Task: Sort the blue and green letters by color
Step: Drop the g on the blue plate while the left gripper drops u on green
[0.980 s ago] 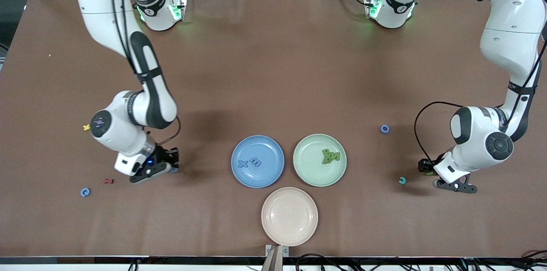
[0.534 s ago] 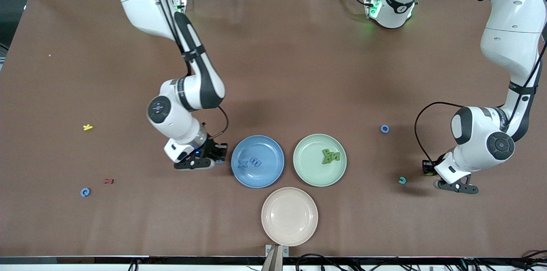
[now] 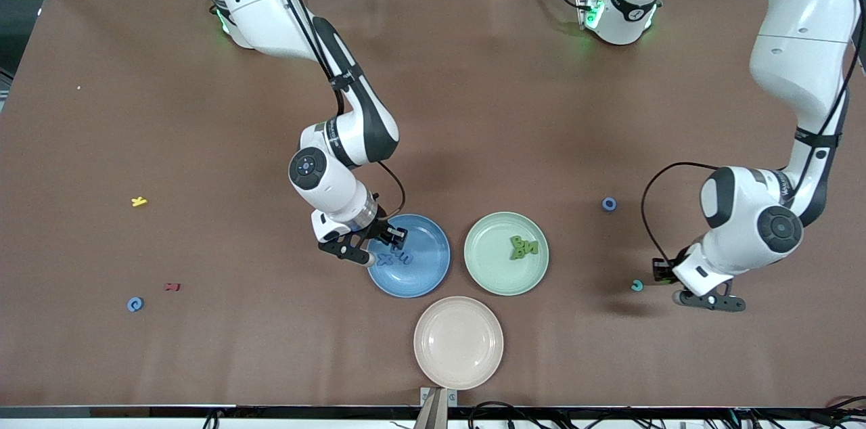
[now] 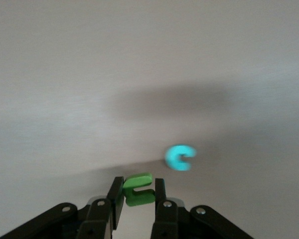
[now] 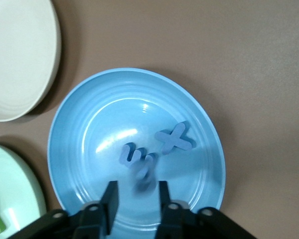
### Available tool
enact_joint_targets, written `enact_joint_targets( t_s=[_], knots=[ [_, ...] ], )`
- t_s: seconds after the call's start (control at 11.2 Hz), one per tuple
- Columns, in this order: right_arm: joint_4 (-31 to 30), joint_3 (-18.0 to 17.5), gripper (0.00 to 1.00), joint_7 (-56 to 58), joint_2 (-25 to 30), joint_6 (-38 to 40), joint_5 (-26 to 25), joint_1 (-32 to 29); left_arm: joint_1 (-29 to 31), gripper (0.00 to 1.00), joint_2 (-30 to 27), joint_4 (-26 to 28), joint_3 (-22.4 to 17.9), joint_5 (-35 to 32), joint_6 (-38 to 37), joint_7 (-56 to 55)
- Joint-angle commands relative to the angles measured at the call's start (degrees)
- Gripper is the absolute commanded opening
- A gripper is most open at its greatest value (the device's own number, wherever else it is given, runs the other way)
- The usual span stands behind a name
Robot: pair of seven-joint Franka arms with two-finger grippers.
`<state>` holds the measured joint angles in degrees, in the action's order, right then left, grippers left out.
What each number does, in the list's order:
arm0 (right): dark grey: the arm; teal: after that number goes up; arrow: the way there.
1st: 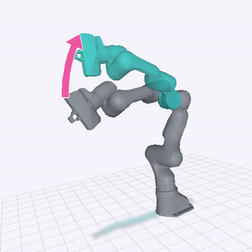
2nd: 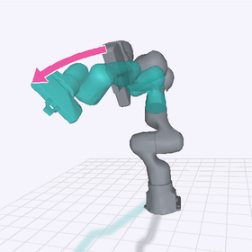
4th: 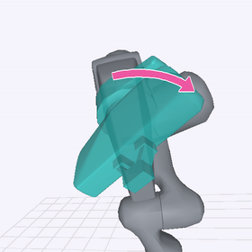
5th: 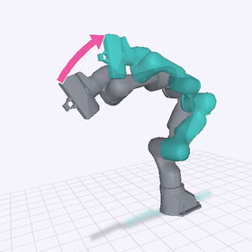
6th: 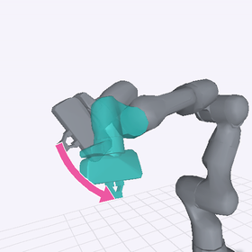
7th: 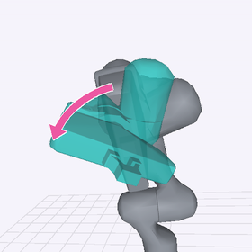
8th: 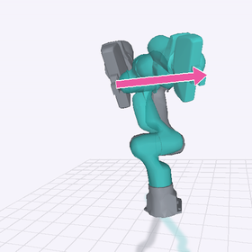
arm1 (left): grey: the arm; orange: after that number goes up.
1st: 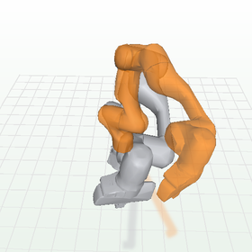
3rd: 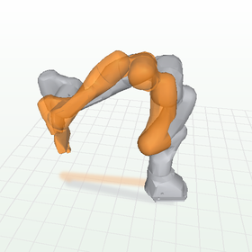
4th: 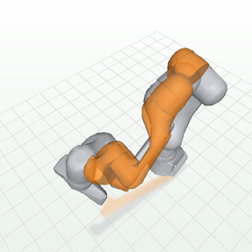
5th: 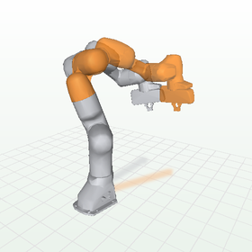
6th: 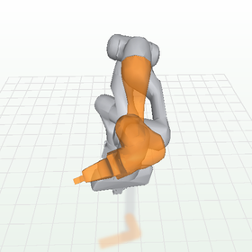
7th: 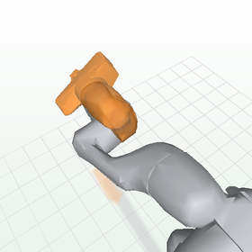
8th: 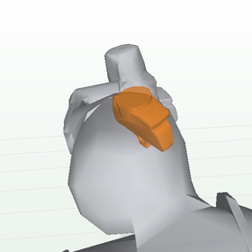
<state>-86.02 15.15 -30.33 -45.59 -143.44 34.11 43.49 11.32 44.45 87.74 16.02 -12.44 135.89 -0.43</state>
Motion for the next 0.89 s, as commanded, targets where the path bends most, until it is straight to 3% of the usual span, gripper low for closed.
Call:
enact_joint_targets(
  t_s=[0.0,0.27,0.53,0.71,0.8],
  knots=[
    [2.0,-0.1,1.00,-0.9,-1.2,0.1,0.6,-0.4,-8.2,0.00,-3.4,0.7,-1.2,2.0,-3.6,-13.2],
    [1.3,1.0,1.00,2.5,-0.7,2.4,-1.1,-2.9,-16.0,0.00,-3.9,0.6,-1.2,2.8,-3.6,-29.3],
    [1.6,1.6,1.00,12.6,0.1,9.2,-6.6,-10.2,-22.3,0.00,-3.8,0.5,-1.2,4.5,-3.6,-40.9],
    [1.7,4.3,1.00,18.9,0.1,10.6,-10.8,-13.0,-24.5,0.00,-3.7,0.5,-1.2,4.7,-3.6,-46.0],
    [1.6,4.9,1.00,23.9,0.0,10.6,-12.1,-15.1,-24.8,0.40,-3.7,0.5,-1.2,4.6,-3.6,-47.3]
  ],
)
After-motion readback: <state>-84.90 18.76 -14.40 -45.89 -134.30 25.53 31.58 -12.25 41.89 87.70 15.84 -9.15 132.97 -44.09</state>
